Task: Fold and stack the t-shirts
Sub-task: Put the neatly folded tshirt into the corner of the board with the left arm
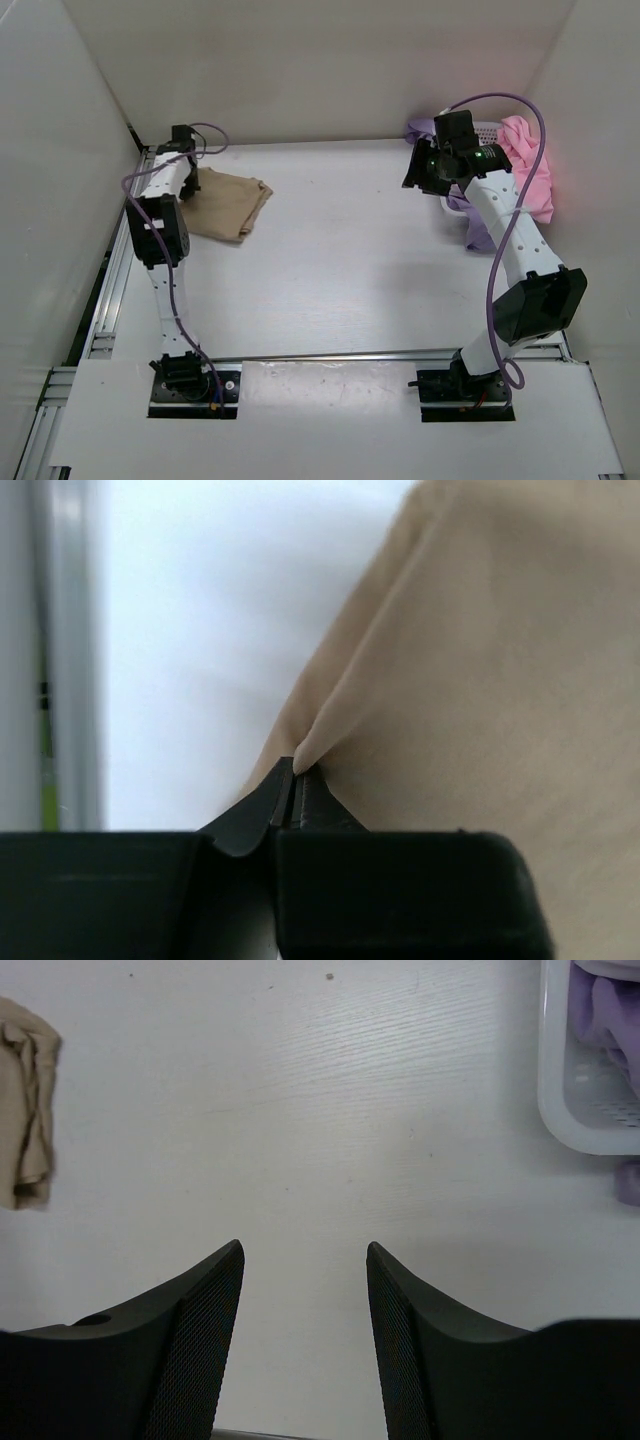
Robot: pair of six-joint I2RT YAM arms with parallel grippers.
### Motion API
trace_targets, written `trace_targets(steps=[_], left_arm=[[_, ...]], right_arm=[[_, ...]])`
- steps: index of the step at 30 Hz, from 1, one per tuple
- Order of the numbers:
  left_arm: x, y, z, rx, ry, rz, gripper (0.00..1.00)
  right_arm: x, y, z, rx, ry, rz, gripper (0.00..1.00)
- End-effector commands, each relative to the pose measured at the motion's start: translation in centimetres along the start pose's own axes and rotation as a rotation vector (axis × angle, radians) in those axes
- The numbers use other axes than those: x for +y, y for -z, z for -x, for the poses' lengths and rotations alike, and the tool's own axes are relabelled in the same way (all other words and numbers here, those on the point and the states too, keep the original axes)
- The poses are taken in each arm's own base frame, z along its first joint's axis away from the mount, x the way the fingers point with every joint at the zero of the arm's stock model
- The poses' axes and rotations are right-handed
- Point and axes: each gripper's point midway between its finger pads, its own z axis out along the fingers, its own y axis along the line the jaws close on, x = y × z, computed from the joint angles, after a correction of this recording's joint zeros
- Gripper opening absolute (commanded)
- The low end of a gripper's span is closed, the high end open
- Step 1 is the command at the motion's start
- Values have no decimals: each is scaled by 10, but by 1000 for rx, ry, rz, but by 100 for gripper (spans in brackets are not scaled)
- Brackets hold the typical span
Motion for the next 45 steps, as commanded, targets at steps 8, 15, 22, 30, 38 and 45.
trace_targets(steps=[8,15,22,30,38,45], left_arm=[[103,-35,76,-217,216,239,10],[101,-44,66,-192,208,249,10],[156,8,89,-279,293,375,79],[104,69,105,-366,230,163,82],[17,35,34,-169,71,-36,62],[7,8,2,-9,21,-38,52]], right_arm=[[-16,-7,-5,63,41,-91,57],[-15,-10,3,73,42,-107,58],[-10,-21,-4,116,31,-81,59],[0,-26,-26,171,61,-66,59],[0,-22,-38,179,59,-55,59],[-3,-28,-50,210,49,-60,59]])
